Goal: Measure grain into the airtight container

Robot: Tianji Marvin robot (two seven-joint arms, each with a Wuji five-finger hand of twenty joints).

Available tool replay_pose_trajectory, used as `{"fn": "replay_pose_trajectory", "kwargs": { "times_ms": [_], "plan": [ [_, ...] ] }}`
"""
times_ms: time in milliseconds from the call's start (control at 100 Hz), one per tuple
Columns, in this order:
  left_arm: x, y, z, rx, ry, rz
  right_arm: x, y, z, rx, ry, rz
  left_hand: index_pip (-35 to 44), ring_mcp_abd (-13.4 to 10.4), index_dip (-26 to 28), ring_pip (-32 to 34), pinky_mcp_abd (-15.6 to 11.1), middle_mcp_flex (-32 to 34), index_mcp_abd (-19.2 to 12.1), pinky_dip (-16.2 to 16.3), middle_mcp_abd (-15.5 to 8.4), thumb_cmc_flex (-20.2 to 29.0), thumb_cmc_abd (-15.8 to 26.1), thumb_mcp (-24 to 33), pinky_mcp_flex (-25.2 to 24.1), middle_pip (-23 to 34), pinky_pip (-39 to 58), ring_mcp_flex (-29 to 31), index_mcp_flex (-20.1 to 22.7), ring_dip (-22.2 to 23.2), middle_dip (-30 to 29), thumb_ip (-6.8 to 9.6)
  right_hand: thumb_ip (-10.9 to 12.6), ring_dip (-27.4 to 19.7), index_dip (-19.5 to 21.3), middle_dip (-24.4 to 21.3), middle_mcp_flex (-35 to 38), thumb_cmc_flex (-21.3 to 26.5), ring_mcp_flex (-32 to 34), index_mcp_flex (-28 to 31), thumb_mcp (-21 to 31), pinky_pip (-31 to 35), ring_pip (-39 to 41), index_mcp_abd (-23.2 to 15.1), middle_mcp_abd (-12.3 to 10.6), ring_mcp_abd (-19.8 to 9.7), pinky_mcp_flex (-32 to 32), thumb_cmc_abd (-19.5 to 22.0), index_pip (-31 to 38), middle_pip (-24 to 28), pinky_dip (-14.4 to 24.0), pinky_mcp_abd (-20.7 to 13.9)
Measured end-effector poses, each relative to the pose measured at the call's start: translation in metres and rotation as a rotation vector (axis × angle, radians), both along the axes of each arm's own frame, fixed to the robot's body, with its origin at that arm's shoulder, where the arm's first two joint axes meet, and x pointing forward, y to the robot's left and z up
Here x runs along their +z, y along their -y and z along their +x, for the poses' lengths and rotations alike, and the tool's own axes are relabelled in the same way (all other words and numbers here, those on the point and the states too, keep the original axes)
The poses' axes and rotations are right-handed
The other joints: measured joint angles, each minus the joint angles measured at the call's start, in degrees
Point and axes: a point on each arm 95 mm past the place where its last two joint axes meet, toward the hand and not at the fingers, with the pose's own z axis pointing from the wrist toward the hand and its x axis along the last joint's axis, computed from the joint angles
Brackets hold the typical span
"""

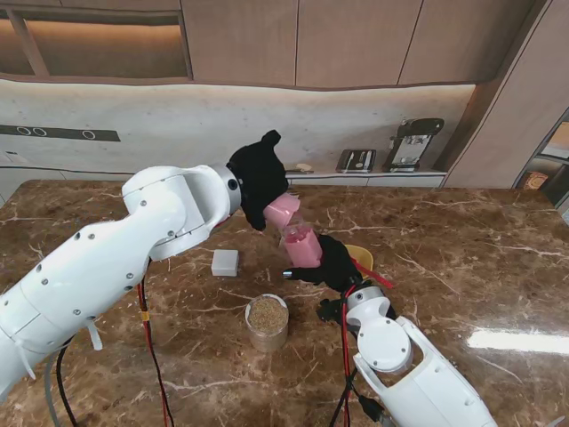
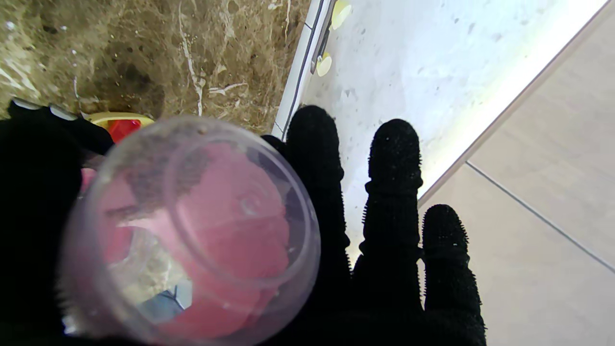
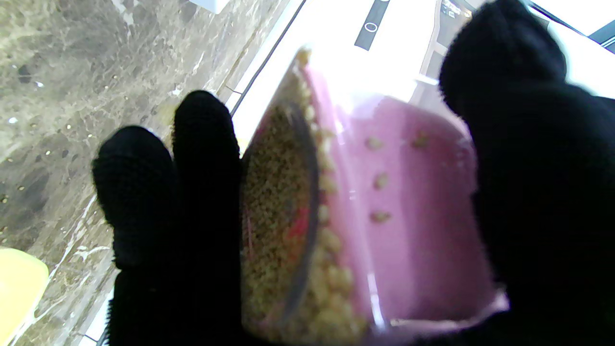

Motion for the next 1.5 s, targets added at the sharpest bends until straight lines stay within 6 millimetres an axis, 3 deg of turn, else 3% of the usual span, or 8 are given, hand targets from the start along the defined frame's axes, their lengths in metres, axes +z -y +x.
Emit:
{"fn": "replay_pose_trajectory", "kwargs": {
  "times_ms": [70,320,470,880,910,1150,1370,1500],
  "plan": [
    [-0.004,-0.004,0.001,0.015,-0.006,-0.037,0.000,0.000,0.000,-0.001,-0.001,0.000,-0.12,-0.01,-0.84,0.00,0.00,0.00,-0.12,0.00,-0.04,0.00,0.00,0.00,0.00,0.00,0.00,0.00,-0.04,-0.04,-0.36,-1.09,0.00,0.00,0.00,0.00,0.00,0.00,0.00,0.00,0.00,0.00,0.00,0.04,0.01,0.02,0.00,0.00,0.00,0.00,0.00,0.01],
    [-0.017,-0.016,0.003,0.017,-0.021,-0.178,-0.001,0.001,0.001,-0.004,0.001,0.000,-0.15,-0.01,-2.08,-0.01,0.00,0.00,-0.20,0.00,-0.05,0.00,0.00,-0.01,0.00,-0.44,0.00,0.00,-0.04,-0.11,-0.91,-2.19,0.00,0.00,0.00,0.00,0.00,-0.01,0.00,0.00,0.00,0.00,0.01,0.13,0.01,0.05,0.01,0.08,0.00,0.00,0.00,0.06],
    [-0.023,-0.021,0.004,0.045,-0.035,-0.239,-0.001,0.001,0.001,-0.005,0.005,0.003,-1.40,-0.01,-2.89,-0.69,0.00,0.00,-1.09,0.00,-0.05,0.00,0.00,-0.03,0.00,-1.35,0.00,0.00,-0.12,-0.40,-1.82,-2.20,-0.01,0.00,0.00,0.00,0.00,-0.03,0.00,0.00,0.00,0.00,0.01,0.15,0.01,0.05,0.01,0.10,0.00,0.00,0.00,0.07],
    [-0.051,-0.043,0.003,0.180,-0.099,-0.627,0.005,0.001,0.002,-0.012,0.026,0.016,-1.26,-0.01,-5.06,-0.87,0.07,-0.01,-1.18,0.00,-0.06,0.09,0.00,-0.04,-0.68,-2.58,0.00,-0.94,-0.13,-0.74,-3.01,-3.01,-0.01,0.00,0.00,0.00,0.00,-0.04,0.00,0.00,0.00,0.00,0.01,0.15,0.01,-0.07,0.01,0.11,0.00,0.00,0.00,0.08],
    [-0.052,-0.045,0.003,0.190,-0.099,-0.662,0.006,0.001,0.003,-0.012,0.027,0.017,-0.92,-0.01,-5.67,-0.87,0.12,-0.02,-1.18,0.00,0.02,0.12,0.00,-0.04,-0.91,-2.58,0.00,-0.94,-0.13,-0.74,-3.38,-3.79,-0.01,0.00,0.00,0.00,0.00,-0.04,0.00,0.00,0.00,0.00,0.01,0.15,0.01,-0.07,0.01,0.11,0.00,0.00,0.00,0.08],
    [-0.072,-0.061,-0.001,0.234,-0.126,-0.854,0.009,0.000,0.004,-0.012,0.034,0.018,-0.66,0.12,-7.14,-0.92,0.68,-1.10,-1.18,-0.48,0.54,0.24,0.00,-0.04,-2.12,-3.29,-0.13,-1.49,-0.13,-0.93,-3.74,-3.84,-0.01,0.00,0.00,0.00,0.00,-0.04,0.00,0.00,0.00,0.00,0.01,0.15,0.01,-0.12,0.01,0.11,0.00,0.00,0.00,0.06],
    [-0.091,-0.077,-0.007,0.310,-0.153,-1.061,0.009,-0.001,0.004,-0.009,0.031,0.014,-0.62,0.76,-9.88,-0.93,1.10,-2.86,-0.69,-1.05,1.39,2.52,0.00,-1.43,-4.03,-3.41,-2.06,-4.41,-0.71,-1.60,-4.94,-5.96,-0.01,0.00,0.00,0.00,0.00,-0.04,0.00,0.00,0.00,0.00,0.01,0.15,0.01,-0.14,0.01,0.11,0.00,0.00,0.00,0.04],
    [-0.102,-0.088,-0.011,0.342,-0.206,-1.194,0.008,-0.002,0.004,-0.008,0.028,0.010,-0.56,0.94,-14.12,-2.02,1.41,-4.35,-0.20,-2.14,2.13,4.63,0.00,-2.58,-6.11,-5.63,-5.11,-6.90,-2.09,-2.89,-6.12,-6.70,-0.01,0.00,0.00,0.00,0.00,-0.04,0.00,0.00,0.00,0.00,0.01,0.15,0.01,-0.15,0.01,0.11,0.00,0.00,0.00,0.03]
  ]
}}
